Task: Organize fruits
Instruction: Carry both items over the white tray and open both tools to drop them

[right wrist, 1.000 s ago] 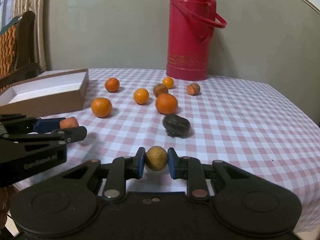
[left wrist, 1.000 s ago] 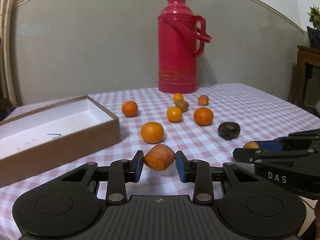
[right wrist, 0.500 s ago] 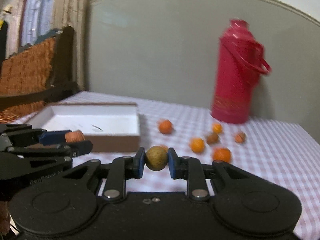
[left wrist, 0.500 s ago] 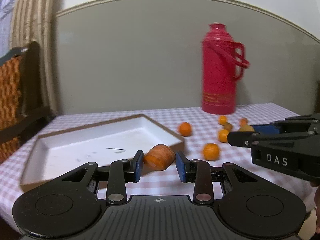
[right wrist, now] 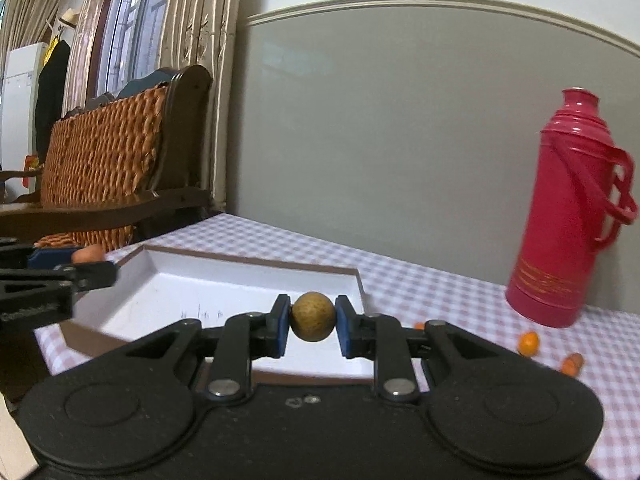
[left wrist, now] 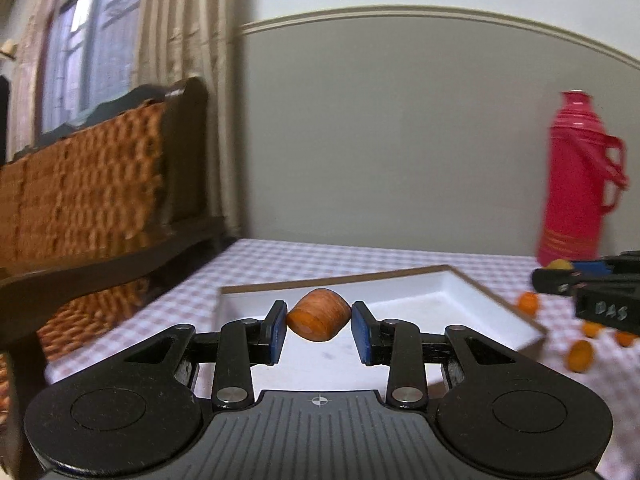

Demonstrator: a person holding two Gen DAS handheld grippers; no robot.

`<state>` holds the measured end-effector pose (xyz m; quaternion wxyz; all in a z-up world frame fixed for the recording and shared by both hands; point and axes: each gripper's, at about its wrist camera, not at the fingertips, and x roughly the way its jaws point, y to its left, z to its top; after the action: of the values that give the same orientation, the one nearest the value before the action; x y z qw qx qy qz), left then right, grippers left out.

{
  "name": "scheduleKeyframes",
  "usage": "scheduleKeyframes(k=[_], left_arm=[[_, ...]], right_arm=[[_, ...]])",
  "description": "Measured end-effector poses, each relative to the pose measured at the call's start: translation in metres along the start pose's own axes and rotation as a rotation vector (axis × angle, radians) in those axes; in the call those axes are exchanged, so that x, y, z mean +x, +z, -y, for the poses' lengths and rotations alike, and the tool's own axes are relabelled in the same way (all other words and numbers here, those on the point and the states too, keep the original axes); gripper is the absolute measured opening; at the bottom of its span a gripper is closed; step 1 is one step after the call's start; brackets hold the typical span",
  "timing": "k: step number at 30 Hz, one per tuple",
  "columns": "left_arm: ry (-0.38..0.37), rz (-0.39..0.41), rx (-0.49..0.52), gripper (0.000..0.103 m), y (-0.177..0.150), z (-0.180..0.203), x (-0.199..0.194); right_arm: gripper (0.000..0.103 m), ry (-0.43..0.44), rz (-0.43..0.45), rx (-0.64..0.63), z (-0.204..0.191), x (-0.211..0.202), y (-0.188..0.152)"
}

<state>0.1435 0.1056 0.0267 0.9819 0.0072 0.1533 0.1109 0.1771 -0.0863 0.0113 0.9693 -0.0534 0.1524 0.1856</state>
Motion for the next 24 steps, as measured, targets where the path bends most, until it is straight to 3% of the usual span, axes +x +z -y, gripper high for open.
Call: scheduleKeyframes(k=[6, 12, 13, 14, 15, 16, 17, 24], left_arm=[[0.069, -0.032, -0.049, 0.035, 0.0, -0.028, 0.031], [0.101, -0.049, -0.065, 0.036, -0.004, -0.032, 0.052], [0.108, -0.044, -0.074, 0.042, -0.006, -0.032, 0.052], [0.124, -0.039, -0.082, 0.081, -0.007, -0.033, 0.052], [0.14, -0.018, -0.084, 0.101, -0.008, -0.033, 0.049], [0.144, 0.016, -0.076, 0.103, -0.008, -0.032, 0.045], [0.14, 0.027, -0.065, 0.103, -0.008, -0.032, 0.044], [0.137, 0.021, -0.059, 0.103, -0.008, -0.033, 0.044]], right_arm=[[0.015, 0.008, -0.026, 0.035, 0.006, 0.043, 0.009], [0.015, 0.018, -0.06, 0.049, 0.007, 0.073, 0.008], [0.016, 0.025, -0.069, 0.045, 0.006, 0.076, 0.008], [0.027, 0.024, -0.086, 0.039, 0.007, 0.081, 0.007], [0.064, 0.009, -0.085, 0.039, 0.008, 0.083, 0.007], [0.088, -0.024, -0.043, 0.044, 0.008, 0.079, 0.004], [0.096, -0.042, 0.0, 0.041, 0.008, 0.075, 0.001], [0.095, -0.011, -0.031, 0.043, 0.009, 0.075, 0.0]])
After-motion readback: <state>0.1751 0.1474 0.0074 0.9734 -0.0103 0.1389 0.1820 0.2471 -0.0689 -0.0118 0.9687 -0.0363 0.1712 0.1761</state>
